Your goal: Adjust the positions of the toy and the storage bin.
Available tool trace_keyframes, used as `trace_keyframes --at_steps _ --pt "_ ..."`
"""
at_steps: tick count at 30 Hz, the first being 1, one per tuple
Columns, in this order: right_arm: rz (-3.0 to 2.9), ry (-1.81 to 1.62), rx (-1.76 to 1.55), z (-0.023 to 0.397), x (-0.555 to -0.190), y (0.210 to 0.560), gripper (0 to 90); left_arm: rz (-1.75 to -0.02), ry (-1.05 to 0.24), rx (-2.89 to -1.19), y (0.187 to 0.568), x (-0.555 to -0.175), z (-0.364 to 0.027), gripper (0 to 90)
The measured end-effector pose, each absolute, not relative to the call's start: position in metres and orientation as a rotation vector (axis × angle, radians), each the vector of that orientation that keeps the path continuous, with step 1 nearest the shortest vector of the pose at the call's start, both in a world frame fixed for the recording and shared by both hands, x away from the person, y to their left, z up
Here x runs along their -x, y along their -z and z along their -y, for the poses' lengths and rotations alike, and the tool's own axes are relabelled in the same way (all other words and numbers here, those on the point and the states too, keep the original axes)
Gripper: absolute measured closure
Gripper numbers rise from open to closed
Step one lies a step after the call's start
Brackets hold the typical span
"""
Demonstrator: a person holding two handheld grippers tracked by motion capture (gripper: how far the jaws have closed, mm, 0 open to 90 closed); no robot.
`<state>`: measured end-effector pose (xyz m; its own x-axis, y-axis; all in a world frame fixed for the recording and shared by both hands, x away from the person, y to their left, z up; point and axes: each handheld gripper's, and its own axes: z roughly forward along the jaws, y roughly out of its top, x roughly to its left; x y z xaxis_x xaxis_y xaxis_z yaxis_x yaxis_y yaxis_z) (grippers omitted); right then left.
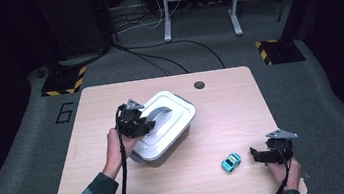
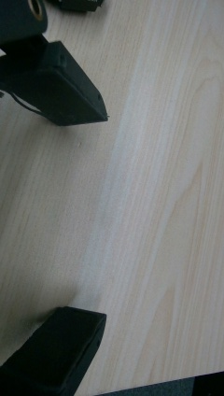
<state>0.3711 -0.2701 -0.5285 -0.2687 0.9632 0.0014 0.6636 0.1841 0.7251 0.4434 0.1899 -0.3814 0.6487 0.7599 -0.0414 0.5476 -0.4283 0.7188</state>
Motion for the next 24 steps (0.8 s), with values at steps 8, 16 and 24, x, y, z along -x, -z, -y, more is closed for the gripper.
trace_keyframes --at_steps 8,16,24 --pt "-2.004 -0.862 -1.523 0.27 -0.371 0.529 3.9 -0.991 -0.319 -2.139 0.382 -0.442 -0.182 66.4" --pt "-2.004 -0.862 -1.523 0.27 -0.371 0.529 4.0 -0.987 -0.3 -2.133 0.382 -0.439 -0.172 66.3" --pt "-2.004 -0.862 -1.523 0.27 -0.371 0.529 4.0 -0.979 -0.29 -2.123 0.383 -0.437 -0.161 66.4"
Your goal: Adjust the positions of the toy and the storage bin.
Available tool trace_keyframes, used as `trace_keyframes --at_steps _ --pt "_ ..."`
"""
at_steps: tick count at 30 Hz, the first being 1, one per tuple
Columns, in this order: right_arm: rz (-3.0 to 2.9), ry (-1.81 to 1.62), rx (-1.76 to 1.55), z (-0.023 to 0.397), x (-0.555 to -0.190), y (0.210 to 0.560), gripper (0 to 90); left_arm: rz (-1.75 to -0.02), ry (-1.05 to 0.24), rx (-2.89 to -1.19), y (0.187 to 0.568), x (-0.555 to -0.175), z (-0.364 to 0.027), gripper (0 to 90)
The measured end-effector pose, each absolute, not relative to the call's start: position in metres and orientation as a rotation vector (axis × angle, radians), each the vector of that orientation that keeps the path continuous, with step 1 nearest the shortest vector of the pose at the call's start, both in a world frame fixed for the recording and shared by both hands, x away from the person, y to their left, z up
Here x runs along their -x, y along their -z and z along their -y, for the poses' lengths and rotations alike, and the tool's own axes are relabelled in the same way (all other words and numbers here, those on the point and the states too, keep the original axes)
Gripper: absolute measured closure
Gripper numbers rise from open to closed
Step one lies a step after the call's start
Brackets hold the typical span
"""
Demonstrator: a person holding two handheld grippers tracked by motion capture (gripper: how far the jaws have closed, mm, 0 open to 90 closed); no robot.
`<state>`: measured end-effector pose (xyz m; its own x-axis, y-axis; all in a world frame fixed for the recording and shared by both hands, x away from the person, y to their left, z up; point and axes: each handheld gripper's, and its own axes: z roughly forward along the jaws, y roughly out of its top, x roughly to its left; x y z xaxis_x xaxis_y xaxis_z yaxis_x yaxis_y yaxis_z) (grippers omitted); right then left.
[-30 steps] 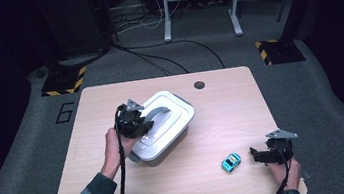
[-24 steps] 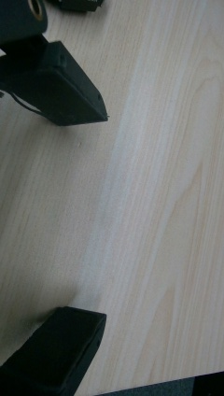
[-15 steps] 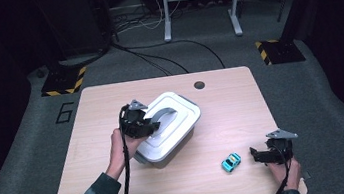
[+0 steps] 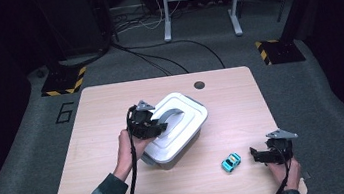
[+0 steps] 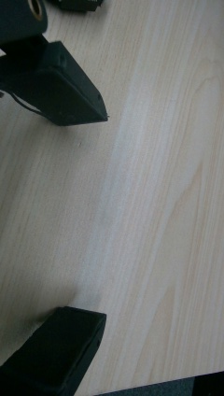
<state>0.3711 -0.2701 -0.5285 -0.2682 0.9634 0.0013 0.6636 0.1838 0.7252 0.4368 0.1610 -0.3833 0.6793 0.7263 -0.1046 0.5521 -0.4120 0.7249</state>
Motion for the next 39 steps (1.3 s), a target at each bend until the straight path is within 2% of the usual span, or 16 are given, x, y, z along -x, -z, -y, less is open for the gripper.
trace_keyframes --at_steps 16,20,28,33,36,39 --pt "-2.004 -0.862 -1.523 0.27 -0.371 0.528 4.0 -0.972 -0.295 -2.105 0.385 -0.434 -0.143 65.7" --pt "-2.005 -0.863 -1.523 0.27 -0.371 0.528 4.0 -0.969 -0.296 -2.129 0.384 -0.438 -0.142 56.3" --pt "-2.005 -0.862 -1.522 0.27 -0.371 0.528 4.0 -0.924 -0.37 -2.183 0.374 -0.441 -0.129 51.6" --pt "-2.004 -0.863 -1.521 0.27 -0.371 0.528 4.2 -0.912 -0.391 -2.183 0.371 -0.443 -0.126 55.6" --pt "-2.005 -0.864 -1.52 0.27 -0.371 0.528 4.3 -0.909 -0.402 -2.18 0.371 -0.443 -0.127 65.0" --pt "-2.004 -0.861 -1.522 0.27 -0.371 0.528 4.9 -0.901 -0.391 -2.181 0.371 -0.444 -0.129 66.0"
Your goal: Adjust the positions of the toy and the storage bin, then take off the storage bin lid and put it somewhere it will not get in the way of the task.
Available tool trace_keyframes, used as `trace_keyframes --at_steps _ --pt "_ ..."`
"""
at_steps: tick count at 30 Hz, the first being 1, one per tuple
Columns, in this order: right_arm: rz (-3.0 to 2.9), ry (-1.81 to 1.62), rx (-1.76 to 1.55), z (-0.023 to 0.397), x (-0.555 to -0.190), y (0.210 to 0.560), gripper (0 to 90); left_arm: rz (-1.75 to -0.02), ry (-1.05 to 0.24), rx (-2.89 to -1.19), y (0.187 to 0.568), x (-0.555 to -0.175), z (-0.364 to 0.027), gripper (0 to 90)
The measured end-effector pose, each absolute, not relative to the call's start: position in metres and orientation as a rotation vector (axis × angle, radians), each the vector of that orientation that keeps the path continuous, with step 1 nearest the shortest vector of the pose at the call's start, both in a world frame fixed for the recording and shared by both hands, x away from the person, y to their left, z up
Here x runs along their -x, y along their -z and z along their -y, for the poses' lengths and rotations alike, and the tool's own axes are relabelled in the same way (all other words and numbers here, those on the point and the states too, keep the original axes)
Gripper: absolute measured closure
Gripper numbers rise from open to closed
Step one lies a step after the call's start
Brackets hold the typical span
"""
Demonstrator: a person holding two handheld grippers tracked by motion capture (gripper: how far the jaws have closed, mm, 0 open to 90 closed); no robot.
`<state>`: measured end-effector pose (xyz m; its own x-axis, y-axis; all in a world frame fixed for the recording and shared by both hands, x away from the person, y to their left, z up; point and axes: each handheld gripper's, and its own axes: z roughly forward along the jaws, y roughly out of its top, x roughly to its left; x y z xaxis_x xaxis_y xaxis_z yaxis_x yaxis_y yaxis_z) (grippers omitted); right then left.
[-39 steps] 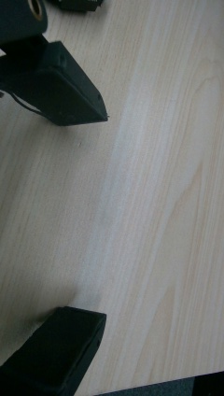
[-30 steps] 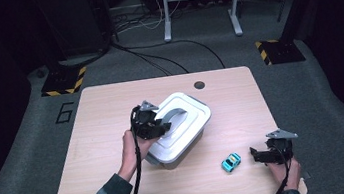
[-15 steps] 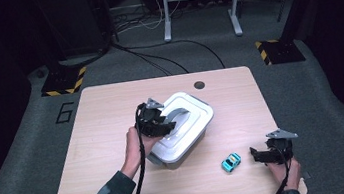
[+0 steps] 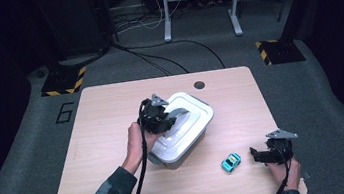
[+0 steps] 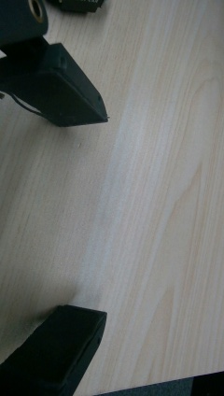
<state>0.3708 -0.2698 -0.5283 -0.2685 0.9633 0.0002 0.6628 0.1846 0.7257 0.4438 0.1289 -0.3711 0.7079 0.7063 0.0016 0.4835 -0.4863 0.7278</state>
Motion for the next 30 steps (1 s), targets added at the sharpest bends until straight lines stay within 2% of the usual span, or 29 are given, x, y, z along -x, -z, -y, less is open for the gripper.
trace_keyframes --at_steps 12,30 --pt "-2.003 -0.865 -1.523 0.27 -0.371 0.528 5.0 -0.858 -0.375 -2.148 0.356 -0.44 -0.134 66.8" --pt "-2.011 -0.869 -1.523 0.27 -0.372 0.529 3.2 -0.849 -0.441 -2.102 0.33 -0.439 -0.152 66.8"
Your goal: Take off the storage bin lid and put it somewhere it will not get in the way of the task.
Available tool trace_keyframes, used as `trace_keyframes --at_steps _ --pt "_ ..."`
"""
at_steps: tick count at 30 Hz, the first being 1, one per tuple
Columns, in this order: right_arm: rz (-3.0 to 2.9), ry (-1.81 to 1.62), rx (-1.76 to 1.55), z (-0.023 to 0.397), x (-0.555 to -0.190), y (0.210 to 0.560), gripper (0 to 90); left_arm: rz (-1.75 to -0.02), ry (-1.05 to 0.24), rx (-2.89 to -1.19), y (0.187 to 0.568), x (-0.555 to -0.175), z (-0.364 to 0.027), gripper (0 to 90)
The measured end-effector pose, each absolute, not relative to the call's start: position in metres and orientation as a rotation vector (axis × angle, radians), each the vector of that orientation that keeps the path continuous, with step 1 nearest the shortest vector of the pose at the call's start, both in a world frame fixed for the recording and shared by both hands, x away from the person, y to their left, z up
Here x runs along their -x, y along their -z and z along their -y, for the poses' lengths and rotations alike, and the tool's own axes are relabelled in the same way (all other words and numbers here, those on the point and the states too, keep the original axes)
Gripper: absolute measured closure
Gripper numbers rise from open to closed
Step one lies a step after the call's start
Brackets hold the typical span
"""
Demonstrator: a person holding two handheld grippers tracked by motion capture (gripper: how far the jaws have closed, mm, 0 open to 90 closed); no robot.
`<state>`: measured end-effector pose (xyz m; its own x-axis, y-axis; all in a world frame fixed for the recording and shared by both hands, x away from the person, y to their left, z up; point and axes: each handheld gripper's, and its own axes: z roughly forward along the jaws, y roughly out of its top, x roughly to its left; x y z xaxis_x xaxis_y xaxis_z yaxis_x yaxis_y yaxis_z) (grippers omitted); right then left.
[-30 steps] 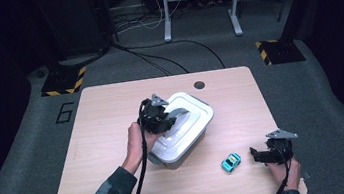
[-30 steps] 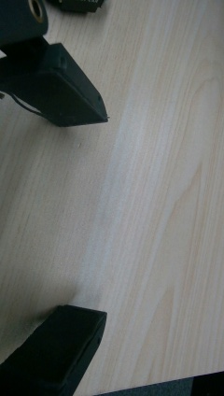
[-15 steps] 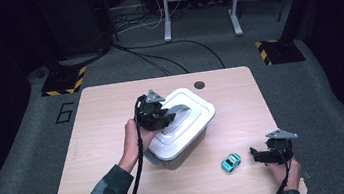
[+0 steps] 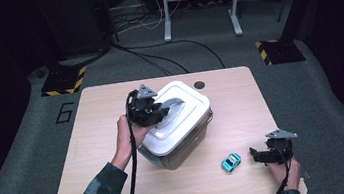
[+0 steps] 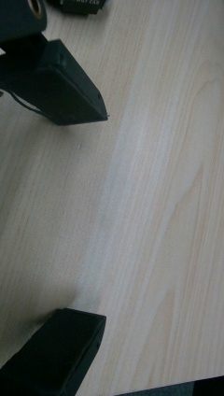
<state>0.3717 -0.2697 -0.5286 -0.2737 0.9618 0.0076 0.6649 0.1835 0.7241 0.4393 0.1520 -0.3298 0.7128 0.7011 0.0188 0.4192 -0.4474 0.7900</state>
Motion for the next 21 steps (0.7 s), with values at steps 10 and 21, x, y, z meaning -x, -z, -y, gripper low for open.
trace_keyframes --at_steps 10,21 --pt "-2.014 -0.865 -1.518 0.27 -0.372 0.529 3.2 -0.873 -0.463 -2.078 0.323 -0.44 -0.172 66.8" --pt "-2.01 -0.865 -1.519 0.27 -0.372 0.529 3.5 -0.938 -0.507 -2.022 0.314 -0.442 -0.206 66.8"
